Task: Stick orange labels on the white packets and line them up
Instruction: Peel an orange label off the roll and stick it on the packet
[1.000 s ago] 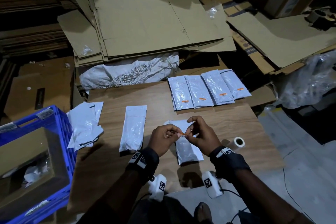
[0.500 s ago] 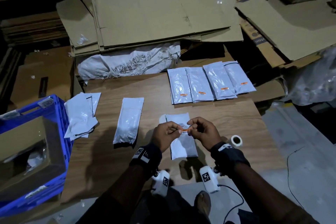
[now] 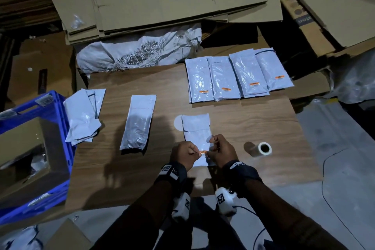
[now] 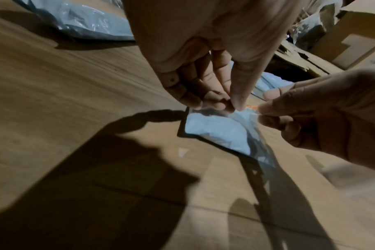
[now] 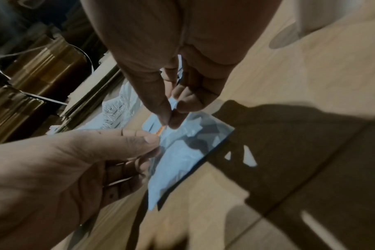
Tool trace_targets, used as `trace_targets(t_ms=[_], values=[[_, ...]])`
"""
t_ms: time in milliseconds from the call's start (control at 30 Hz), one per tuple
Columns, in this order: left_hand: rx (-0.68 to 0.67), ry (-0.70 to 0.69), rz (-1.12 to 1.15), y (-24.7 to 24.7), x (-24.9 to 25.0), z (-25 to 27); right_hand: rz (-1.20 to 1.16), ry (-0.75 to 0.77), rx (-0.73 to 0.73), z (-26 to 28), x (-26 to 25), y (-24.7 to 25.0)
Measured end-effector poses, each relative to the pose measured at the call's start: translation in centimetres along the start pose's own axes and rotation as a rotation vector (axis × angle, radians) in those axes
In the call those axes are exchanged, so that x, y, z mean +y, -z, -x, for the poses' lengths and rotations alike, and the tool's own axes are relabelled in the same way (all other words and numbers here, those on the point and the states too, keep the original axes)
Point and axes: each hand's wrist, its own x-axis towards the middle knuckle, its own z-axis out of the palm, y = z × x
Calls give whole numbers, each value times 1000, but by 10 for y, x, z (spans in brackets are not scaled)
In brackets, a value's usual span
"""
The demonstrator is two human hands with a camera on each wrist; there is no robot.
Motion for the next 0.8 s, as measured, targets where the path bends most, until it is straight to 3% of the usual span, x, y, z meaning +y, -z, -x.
trace_targets(t_ms=[233, 600, 800], values=[[9, 60, -47, -11, -10, -7, 40, -37, 11, -2, 14, -12], [29, 32, -92, -15, -11, -9, 56, -33, 11, -5, 19, -17], [22, 145, -108, -17, -12, -10, 96, -36, 15, -7, 22, -18]])
